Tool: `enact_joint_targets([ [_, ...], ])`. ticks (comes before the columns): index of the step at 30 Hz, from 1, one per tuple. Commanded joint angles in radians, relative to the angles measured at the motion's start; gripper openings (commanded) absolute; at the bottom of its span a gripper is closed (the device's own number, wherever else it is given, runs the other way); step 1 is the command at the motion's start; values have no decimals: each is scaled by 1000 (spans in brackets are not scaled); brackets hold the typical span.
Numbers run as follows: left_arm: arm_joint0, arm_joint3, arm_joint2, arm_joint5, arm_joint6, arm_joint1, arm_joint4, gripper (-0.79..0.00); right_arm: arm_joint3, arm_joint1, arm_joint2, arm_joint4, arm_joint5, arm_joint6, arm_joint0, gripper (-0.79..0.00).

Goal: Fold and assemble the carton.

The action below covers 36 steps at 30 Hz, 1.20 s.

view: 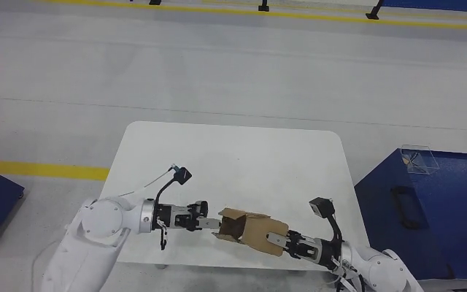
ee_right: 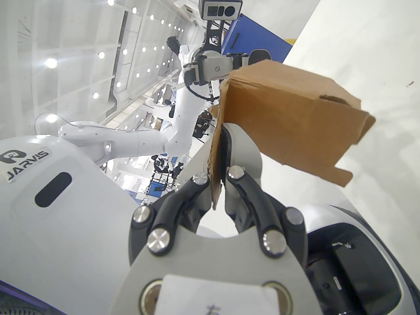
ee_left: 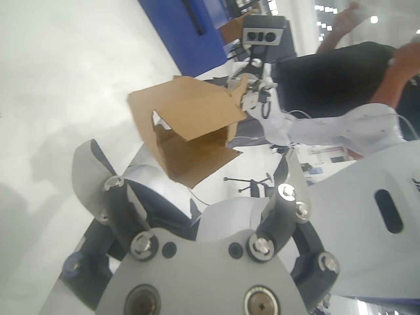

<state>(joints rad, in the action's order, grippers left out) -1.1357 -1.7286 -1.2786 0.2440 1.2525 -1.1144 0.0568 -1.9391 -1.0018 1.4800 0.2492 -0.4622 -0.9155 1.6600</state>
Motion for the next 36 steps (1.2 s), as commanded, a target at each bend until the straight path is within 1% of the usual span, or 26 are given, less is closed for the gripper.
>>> enact_joint_targets([
  [1, -14, -35, 6, -35, -21, 4, -75, 0, 3, 1, -1, 3, 0, -2, 1, -785],
  [5, -21, -62, 36, -92, -37, 7, -149, 0, 4, 1, -6, 1, -1, 0, 1, -785],
  [10, -3, -40, 66, -139, -43, 7, -168, 0, -7, 2, -15, -5, -3, -2, 4, -785],
  [16, 26, 6, 97, -134, -48, 6, -154, 0, -15, 4, -29, -11, -9, -16, 4, -785],
  [21, 43, 34, 120, -141, -60, 6, -166, 0, -20, 5, -25, 5, -27, -1, 6, -785],
  [24, 49, 41, 134, -141, -65, 6, -164, 0, -24, 4, -12, 24, -53, 34, 15, -785],
  [27, 52, 47, 145, -138, -71, 6, -159, 0, -26, 5, -1, 48, -71, 37, 24, -785],
  [34, 59, 47, 172, -144, -89, 6, -167, 0, -40, 7, -12, 27, -69, 25, 37, -785],
  [36, 61, 45, 178, -160, -95, 6, -182, 0, -43, 7, -22, 15, -66, 25, 37, -785],
])
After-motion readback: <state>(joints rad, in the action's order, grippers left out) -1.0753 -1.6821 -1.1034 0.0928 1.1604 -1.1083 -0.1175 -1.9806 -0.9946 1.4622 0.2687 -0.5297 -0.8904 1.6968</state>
